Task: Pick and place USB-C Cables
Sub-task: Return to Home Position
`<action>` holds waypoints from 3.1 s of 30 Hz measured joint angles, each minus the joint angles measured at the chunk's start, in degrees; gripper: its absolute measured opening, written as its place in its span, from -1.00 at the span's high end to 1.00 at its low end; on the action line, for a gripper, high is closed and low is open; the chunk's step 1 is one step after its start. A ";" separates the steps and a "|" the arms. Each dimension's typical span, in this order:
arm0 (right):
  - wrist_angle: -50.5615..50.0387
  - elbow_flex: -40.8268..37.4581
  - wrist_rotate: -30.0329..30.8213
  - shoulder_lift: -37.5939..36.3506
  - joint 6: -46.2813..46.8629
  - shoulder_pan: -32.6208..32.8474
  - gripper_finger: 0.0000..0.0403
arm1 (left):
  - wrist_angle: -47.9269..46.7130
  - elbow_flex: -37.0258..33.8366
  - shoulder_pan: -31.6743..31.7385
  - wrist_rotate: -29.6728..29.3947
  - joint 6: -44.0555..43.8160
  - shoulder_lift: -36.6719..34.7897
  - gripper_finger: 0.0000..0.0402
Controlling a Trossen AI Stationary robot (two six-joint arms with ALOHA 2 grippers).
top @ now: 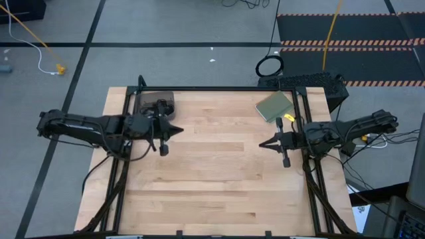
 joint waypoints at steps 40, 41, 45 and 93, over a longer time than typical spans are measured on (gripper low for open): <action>23.65 -25.18 -8.92 -12.56 -6.12 -11.01 0.98 | 30.11 -25.27 2.71 8.74 2.09 -9.50 0.87; 23.37 -25.18 -8.95 -12.56 -6.00 -11.04 0.98 | 29.92 -25.27 2.16 8.72 2.33 -9.50 0.87; 23.20 -25.20 -8.98 -12.56 -4.43 -11.04 0.98 | 32.36 -27.66 0.55 8.77 2.58 -9.49 0.87; 12.87 -34.03 -7.26 -36.43 -2.38 -10.91 1.00 | 53.54 -44.53 -0.50 8.81 4.06 -13.32 0.87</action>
